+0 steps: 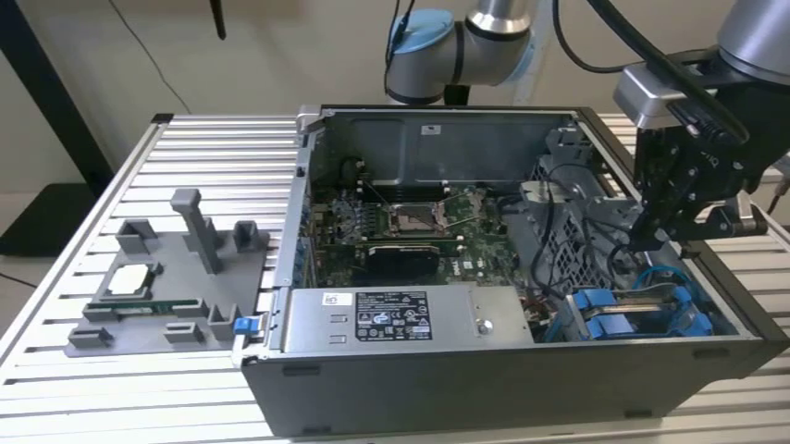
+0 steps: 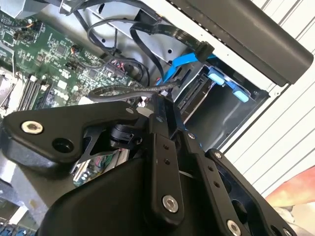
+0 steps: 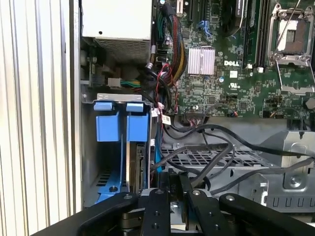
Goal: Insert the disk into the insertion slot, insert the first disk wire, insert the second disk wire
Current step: 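Insert the first disk wire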
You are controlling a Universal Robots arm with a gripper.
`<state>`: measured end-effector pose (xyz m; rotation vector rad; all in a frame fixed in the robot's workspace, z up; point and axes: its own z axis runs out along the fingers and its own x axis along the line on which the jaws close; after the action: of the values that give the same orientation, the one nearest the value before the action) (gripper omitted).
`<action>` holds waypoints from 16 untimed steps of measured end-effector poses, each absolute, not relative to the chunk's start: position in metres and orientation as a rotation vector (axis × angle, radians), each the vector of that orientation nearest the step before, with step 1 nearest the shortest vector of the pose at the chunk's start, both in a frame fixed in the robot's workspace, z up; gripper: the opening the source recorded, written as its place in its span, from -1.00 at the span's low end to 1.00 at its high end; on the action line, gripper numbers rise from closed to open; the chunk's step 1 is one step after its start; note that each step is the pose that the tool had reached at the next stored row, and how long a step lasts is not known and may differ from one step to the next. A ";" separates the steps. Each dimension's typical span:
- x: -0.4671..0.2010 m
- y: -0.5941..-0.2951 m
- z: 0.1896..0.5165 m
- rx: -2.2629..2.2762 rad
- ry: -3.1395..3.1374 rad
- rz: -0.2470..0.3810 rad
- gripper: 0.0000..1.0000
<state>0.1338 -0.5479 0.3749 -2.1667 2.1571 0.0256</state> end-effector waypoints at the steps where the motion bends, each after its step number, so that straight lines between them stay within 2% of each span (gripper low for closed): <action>1: 0.134 -0.548 0.375 -2.167 2.157 0.026 -1.00; 16: 0.138 -0.548 0.371 -2.164 2.171 0.032 -1.00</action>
<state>0.1381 -0.5483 0.3706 -2.1637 2.1706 0.0315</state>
